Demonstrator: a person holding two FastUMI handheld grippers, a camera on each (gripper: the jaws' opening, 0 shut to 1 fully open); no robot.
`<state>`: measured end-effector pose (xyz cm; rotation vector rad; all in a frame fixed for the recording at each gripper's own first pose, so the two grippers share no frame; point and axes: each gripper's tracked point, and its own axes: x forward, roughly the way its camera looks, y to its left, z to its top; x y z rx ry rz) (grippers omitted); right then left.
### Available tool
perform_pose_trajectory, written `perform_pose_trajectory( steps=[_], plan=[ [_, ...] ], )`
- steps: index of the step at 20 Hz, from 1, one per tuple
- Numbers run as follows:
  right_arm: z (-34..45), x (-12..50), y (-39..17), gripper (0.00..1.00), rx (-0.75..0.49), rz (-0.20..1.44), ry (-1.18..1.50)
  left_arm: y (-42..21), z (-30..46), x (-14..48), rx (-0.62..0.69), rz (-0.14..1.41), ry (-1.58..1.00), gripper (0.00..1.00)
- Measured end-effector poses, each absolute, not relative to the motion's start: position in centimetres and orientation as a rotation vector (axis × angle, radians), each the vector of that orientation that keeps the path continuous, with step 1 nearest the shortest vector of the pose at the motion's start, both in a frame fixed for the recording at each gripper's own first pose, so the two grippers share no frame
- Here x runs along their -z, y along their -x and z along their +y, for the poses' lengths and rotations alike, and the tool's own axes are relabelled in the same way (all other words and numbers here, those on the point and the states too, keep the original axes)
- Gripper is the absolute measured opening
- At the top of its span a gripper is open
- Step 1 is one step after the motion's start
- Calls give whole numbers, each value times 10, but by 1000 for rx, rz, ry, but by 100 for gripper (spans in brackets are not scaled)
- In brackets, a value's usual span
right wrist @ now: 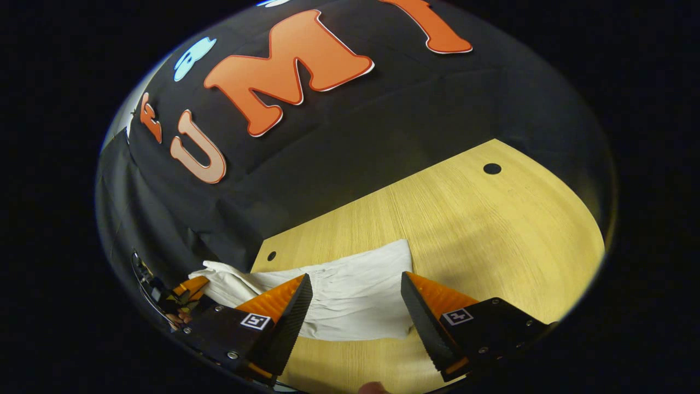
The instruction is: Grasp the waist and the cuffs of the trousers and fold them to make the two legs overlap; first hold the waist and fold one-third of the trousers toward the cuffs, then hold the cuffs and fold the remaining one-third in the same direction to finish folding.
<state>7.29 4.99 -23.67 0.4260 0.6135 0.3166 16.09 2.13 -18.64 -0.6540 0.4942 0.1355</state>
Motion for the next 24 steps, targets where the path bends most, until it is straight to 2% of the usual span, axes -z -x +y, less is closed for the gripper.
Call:
perform_pose_trajectory(
  steps=[11, 17, 24],
  plan=[
    [-12, 242, -72, 98, -257, 587, -416, -196, -90, 132, 5, 463, 397, 6],
    [-41, 244, -68, 98, -242, 582, -426, -208, -194, 116, 233, 459, 335, 6],
    [-75, 254, -63, 98, -216, 586, -448, -201, -318, 154, 452, 566, 175, 8]
  ],
)
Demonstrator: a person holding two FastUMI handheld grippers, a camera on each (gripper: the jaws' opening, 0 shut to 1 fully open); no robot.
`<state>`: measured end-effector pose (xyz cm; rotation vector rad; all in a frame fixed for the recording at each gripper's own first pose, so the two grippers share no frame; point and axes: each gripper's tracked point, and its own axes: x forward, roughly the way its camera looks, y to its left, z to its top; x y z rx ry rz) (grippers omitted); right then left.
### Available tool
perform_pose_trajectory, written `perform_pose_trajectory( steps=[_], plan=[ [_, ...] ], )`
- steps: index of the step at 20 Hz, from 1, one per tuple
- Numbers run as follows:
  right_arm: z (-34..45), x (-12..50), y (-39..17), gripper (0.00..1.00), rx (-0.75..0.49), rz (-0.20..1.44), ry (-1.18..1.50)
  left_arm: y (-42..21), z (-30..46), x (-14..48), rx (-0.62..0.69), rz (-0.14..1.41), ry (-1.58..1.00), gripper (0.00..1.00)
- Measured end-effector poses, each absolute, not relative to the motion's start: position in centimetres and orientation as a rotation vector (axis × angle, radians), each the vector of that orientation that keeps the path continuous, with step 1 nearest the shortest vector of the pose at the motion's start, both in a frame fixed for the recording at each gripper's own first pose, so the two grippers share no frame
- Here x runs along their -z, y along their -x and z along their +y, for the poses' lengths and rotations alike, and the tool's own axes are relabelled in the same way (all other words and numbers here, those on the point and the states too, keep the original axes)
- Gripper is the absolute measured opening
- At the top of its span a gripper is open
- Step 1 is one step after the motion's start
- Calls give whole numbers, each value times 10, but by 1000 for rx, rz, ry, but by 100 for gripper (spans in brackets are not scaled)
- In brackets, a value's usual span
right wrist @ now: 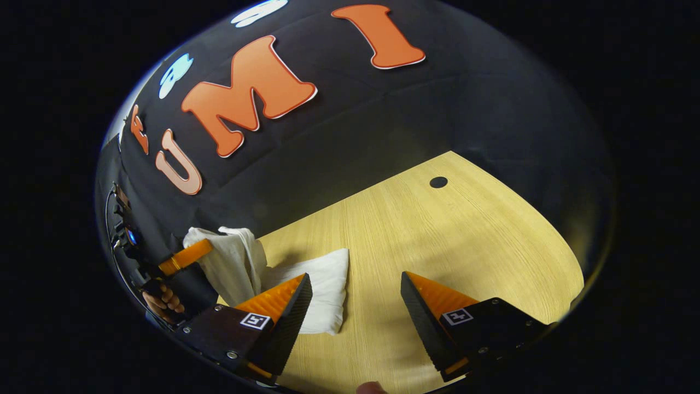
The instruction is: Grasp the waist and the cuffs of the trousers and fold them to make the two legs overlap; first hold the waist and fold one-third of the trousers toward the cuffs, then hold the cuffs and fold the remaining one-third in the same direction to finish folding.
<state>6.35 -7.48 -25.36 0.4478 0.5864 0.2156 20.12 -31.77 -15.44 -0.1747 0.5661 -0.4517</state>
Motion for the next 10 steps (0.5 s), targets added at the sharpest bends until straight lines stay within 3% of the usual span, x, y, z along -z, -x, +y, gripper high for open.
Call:
perform_pose_trajectory(
  steps=[5, 6, 8, 10],
  plan=[
    [-98, 260, -62, 98, -201, 589, -458, -187, -372, 190, 540, 653, 118, 19],
    [-102, 262, -63, 98, -198, 590, -458, -184, -380, 192, 550, 664, 109, 37],
    [-108, 264, -63, 98, -198, 592, -463, -176, -388, 197, 575, 686, 109, 43],
    [-110, 267, -64, 98, -205, 594, -468, -164, -398, 202, 609, 716, 103, 67]
  ],
)
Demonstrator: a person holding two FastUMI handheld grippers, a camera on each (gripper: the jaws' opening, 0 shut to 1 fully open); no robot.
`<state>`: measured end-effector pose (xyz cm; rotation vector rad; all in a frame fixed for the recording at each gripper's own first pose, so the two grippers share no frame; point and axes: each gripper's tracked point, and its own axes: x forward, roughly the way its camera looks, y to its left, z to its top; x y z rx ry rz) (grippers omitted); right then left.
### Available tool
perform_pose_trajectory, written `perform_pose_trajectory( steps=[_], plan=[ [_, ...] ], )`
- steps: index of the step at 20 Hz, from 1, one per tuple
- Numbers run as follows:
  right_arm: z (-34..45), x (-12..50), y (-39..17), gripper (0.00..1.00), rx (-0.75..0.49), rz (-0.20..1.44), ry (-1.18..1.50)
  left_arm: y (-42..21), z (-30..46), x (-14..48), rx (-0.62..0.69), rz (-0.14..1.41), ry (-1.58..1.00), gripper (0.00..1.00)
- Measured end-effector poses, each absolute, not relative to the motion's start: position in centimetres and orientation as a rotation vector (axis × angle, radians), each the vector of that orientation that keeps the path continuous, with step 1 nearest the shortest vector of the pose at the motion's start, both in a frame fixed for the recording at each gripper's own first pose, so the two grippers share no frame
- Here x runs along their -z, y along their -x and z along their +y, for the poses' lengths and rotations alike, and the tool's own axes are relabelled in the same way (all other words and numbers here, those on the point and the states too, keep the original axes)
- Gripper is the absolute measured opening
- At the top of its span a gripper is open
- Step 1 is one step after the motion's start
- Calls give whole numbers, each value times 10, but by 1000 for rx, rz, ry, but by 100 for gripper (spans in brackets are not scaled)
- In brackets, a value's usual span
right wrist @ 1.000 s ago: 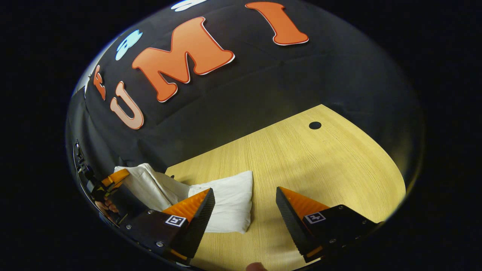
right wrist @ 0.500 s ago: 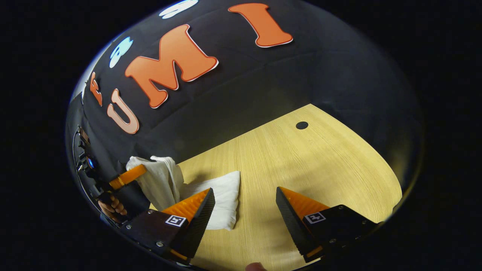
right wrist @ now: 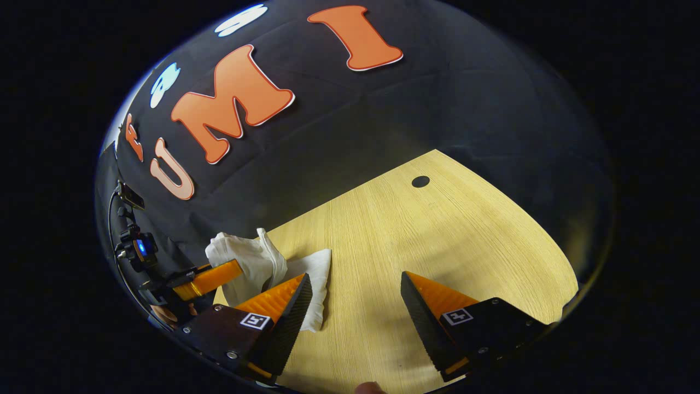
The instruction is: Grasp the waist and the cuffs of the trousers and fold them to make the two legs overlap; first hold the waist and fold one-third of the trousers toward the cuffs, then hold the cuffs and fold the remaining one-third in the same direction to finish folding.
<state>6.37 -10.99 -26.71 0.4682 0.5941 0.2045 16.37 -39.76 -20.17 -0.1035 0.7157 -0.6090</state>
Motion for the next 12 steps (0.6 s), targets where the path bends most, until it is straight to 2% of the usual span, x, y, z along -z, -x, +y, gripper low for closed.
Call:
perform_pose_trajectory(
  steps=[2, 3, 8, 9, 10, 12],
  plan=[
    [-111, 270, -64, 98, -214, 598, -464, -158, -403, 210, 609, 732, 64, 87],
    [-111, 270, -64, 98, -217, 600, -463, -158, -407, 213, 607, 729, 45, 83],
    [-116, 275, -63, 98, -230, 601, -455, -144, -426, 233, 629, 701, -262, 100],
    [-120, 277, -62, 98, -229, 602, -455, -140, -431, 239, 648, 697, -317, 95],
    [-124, 279, -61, 98, -221, 603, -456, -134, -435, 246, 669, 700, -366, 99],
    [-133, 281, -59, 98, -209, 603, -465, -123, -439, 256, 713, 714, -431, 100]
  ],
)
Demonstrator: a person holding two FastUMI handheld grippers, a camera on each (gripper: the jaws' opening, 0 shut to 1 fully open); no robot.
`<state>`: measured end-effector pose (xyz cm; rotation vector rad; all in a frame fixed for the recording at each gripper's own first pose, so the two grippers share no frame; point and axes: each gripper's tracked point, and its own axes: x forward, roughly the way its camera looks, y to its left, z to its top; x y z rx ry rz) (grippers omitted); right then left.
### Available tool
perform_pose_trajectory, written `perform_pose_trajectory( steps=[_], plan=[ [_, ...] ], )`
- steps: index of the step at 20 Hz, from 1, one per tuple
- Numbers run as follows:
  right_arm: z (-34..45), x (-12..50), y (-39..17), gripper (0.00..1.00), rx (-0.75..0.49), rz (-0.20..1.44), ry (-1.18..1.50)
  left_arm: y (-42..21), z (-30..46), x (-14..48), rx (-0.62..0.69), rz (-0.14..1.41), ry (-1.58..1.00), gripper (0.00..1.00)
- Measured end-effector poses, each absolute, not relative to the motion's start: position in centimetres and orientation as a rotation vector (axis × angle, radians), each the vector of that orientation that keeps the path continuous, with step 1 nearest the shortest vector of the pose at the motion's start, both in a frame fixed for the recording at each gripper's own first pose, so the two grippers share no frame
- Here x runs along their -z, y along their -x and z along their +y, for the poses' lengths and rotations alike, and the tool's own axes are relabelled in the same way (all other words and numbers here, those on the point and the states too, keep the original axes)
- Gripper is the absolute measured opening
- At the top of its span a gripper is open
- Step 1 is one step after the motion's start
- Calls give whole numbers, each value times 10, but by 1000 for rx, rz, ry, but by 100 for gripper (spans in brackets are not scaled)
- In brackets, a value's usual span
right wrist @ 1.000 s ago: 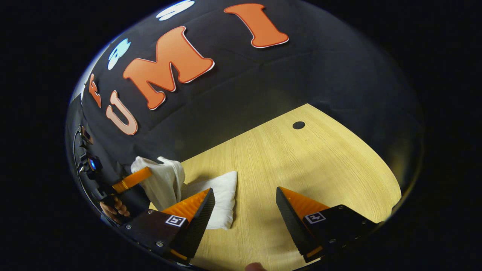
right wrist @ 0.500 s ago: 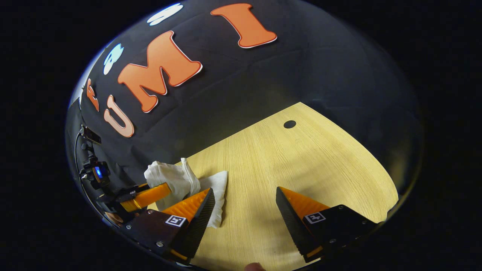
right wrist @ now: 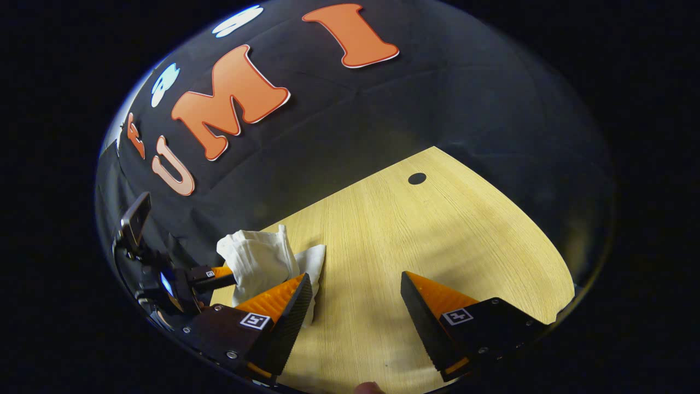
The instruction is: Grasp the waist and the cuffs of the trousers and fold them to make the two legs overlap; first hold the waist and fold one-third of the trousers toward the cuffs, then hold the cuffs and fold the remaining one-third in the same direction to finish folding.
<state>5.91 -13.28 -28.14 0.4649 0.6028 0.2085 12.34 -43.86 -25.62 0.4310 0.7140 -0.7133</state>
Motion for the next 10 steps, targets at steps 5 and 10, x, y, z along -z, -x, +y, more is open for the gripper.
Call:
perform_pose_trajectory(
  steps=[5, 10],
  plan=[
    [-160, 288, -57, 98, -156, 601, -478, -117, -440, 264, 766, 727, -489, 99],
    [-178, 291, -51, 98, -118, 596, -495, -116, -458, 258, 811, 678, -475, 98]
  ],
)
